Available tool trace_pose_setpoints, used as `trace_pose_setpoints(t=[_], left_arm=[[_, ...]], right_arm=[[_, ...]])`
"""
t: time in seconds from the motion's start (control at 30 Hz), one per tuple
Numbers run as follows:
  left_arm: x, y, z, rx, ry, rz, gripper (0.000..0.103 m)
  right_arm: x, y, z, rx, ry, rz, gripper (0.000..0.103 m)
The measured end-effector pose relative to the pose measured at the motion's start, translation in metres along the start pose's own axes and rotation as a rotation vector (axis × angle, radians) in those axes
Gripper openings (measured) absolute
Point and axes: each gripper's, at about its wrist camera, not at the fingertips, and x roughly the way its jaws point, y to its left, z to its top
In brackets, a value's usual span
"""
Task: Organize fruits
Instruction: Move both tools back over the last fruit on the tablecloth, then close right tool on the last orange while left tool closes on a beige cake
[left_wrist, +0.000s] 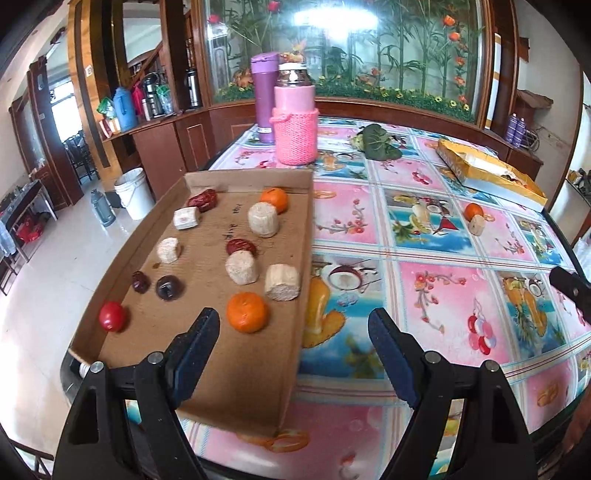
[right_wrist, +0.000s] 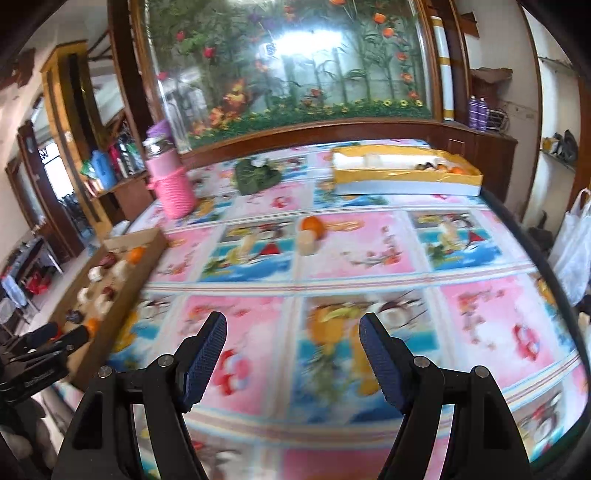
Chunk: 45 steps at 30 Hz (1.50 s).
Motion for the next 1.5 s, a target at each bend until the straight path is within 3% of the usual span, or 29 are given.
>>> trace_pose_setpoints(t=[0.23,0.53,0.6,0.67,0.7,0.9,1.1,1.2,1.3,1.47,1.5], left_arm=[[0.013,-0.026,0.007,0.047,0.030,-0.070,0.082],[0.028,-0.047,0.009,0.089,0.082,-0.104,0.082],[0.030,-0.049,0.013,0.093,0.084,-0.113,0.082],[0.033,-0.051,0.020,0.092,0.083,-0.126,0.082],[0.035,-0.054,0.024,0.090,0.082,-0.136,0.082],[0.055,-0.077,0.050,0.092,0.114,-0.215,0.082],[0.087,-0.138,0.069,0.211,0.113,-0.254,0.082],[0.103,-0.164,0.076,0.251,0.103,-0.298,0.081],[0.115,-0.186,0.084,0.278,0.076,-0.321,0.070],[0.137,-0.213,0.090,0.318,0.079,-0.363,0.065],[0.142,-0.217,0.090,0.321,0.086,-0.363,0.059]], right_arm=[[0.050,-0.032,0.053,0.048,0.081,-0.003,0.078],[0.161,-0.017,0.099,0.053,0.176,-0.035,0.073],[0.177,-0.013,0.103,0.036,0.203,-0.051,0.064],[0.186,-0.015,0.103,0.044,0.226,-0.044,0.040],[0.188,-0.017,0.103,0.053,0.235,-0.027,0.034],[0.168,-0.044,0.097,0.121,0.210,-0.006,0.033],[0.138,-0.076,0.083,0.111,0.156,-0.086,0.034],[0.140,-0.093,0.078,0.143,0.171,-0.079,0.034],[0.142,-0.106,0.077,0.195,0.186,-0.030,0.034],[0.143,-0.108,0.078,0.210,0.191,-0.019,0.033],[0.143,-0.107,0.078,0.209,0.191,-0.021,0.033]])
